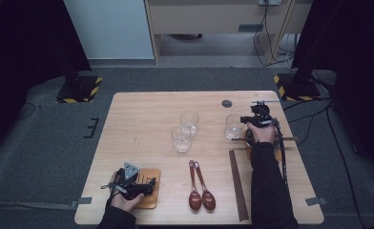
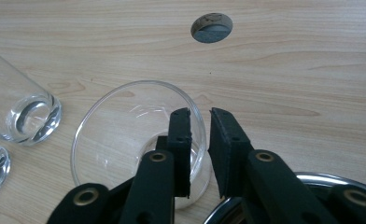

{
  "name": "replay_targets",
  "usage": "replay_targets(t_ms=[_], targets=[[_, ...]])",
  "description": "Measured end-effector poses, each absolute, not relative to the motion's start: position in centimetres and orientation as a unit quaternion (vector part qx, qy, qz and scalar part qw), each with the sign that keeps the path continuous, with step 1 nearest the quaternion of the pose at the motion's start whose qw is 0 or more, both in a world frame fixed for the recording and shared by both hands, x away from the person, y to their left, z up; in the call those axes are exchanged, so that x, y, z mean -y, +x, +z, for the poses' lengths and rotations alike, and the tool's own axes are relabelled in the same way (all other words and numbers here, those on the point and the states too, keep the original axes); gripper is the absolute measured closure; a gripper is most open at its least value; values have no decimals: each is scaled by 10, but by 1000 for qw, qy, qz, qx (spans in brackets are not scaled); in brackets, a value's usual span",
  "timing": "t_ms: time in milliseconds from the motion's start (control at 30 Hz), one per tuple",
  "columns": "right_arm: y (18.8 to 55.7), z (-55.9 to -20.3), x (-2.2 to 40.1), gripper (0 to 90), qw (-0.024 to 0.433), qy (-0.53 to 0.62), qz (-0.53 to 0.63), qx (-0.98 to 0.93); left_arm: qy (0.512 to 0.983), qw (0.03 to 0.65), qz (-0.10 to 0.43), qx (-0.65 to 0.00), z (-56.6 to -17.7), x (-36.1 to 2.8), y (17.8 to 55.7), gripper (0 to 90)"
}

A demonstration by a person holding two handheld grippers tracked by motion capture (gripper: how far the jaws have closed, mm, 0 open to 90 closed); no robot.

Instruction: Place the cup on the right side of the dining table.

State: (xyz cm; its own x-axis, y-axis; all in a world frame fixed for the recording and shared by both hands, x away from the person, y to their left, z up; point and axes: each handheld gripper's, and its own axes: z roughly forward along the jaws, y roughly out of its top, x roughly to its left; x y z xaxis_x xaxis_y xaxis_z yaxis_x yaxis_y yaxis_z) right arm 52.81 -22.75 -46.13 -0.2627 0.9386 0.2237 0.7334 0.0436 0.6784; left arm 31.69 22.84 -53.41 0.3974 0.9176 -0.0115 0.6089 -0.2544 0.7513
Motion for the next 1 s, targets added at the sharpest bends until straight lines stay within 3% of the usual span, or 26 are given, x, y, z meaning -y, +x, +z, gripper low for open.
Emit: replay_targets(t_ms=[367,500,633,1000], targets=[[503,-434,232,587,165,561,403,-704,760,347,222,-503,-534,-228,317,3],[488,-423,233,476,175,547,422,-701,757,348,223,-506,-534,-228,317,10],[472,-423,238,363,180,540,429,-701,754,349,219,-511,-532,-229,317,28],[426,-419,261,186,200,515,447,-703,740,367,216,-521,-522,-234,314,92]])
